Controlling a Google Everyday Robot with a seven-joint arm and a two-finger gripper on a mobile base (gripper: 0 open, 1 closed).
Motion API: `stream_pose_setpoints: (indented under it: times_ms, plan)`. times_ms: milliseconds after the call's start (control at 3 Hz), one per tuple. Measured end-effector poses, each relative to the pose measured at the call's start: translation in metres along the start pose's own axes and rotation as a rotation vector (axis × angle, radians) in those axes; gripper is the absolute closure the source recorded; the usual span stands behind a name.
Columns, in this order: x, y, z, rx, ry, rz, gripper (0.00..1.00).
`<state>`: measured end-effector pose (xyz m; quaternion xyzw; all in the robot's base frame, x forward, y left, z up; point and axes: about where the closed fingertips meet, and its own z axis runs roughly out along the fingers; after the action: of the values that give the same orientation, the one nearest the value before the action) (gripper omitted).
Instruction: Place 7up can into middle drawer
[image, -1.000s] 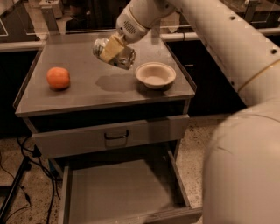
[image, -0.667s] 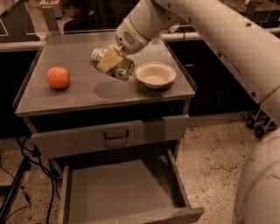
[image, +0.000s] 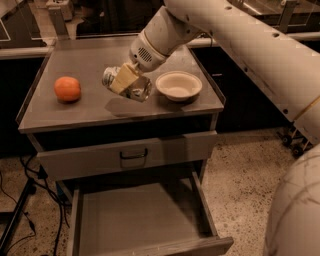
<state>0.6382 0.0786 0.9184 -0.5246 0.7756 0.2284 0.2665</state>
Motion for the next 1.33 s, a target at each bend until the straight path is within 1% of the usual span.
stream_pose_setpoints:
  times_ms: [333,667,1000,1333]
  plan:
    - [0.028,0.006,-0.002,0.011,0.030,0.047,1.00]
    - [0.057,0.029,-0.008,0.027,0.058,0.092,1.00]
    - [0.081,0.053,-0.012,0.032,0.074,0.138,1.00]
    - [0.099,0.080,-0.016,0.039,0.069,0.191,1.00]
